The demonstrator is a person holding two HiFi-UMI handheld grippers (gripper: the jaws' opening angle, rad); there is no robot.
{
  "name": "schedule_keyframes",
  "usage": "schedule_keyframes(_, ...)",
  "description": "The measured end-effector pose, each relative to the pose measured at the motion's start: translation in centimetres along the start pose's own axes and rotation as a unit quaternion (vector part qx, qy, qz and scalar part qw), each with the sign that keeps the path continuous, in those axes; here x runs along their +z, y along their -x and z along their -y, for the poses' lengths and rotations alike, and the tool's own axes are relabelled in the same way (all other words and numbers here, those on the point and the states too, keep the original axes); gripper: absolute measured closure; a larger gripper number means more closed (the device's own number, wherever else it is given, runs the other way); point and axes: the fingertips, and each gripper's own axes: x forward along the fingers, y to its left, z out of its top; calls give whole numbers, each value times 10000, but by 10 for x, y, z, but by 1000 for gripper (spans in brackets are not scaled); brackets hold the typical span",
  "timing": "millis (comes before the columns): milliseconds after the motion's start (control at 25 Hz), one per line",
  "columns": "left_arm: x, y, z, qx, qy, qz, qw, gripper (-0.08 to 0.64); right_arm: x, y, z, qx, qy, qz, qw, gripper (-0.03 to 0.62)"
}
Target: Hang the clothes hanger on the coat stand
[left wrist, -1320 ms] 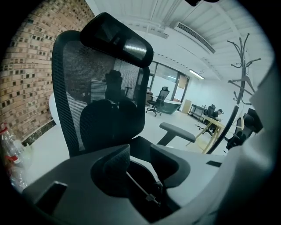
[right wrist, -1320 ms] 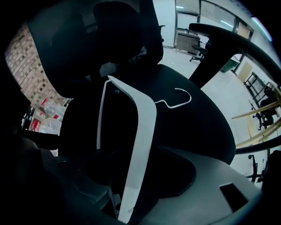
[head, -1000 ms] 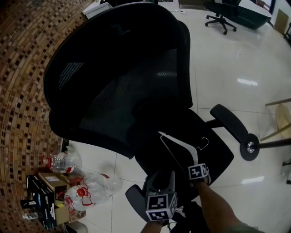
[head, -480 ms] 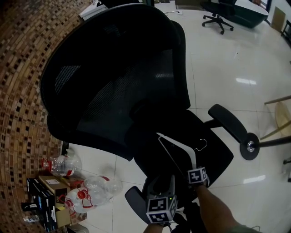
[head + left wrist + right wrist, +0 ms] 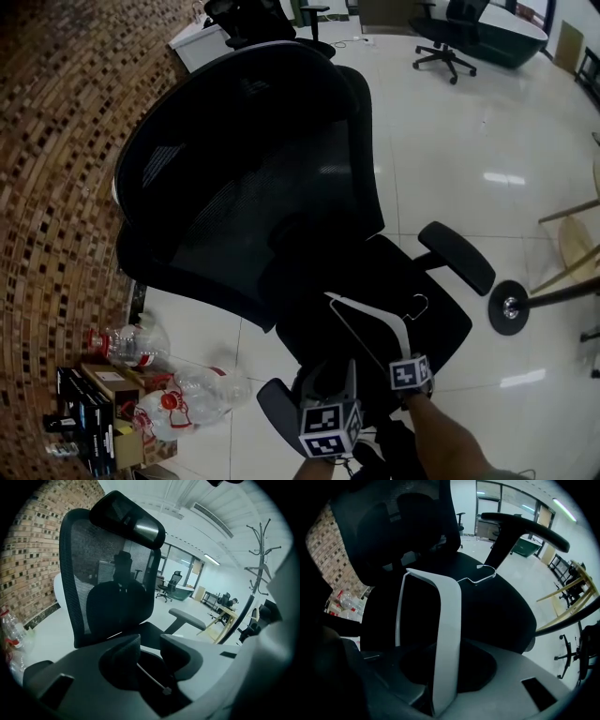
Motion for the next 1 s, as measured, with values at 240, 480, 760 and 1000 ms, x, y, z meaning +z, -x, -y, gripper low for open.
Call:
schedule_keyframes(240, 24, 56, 20, 33, -71, 163, 9998, 423, 14, 87, 19, -539, 823, 678, 9928, 514)
schedule_keyframes(480, 54, 127, 49, 79, -187, 384, 9991, 423, 34, 209, 29, -765, 1287, 1548, 9765, 514)
schedule_keyframes(760, 92, 239, 102, 50, -499, 560, 9972, 423, 45, 384, 29, -899, 1749, 2482, 9485, 514)
schedule_keyframes(1000, 115, 337, 157, -6, -757, 738, 9944, 425, 29, 529, 27, -996, 1918, 3189, 9228, 514)
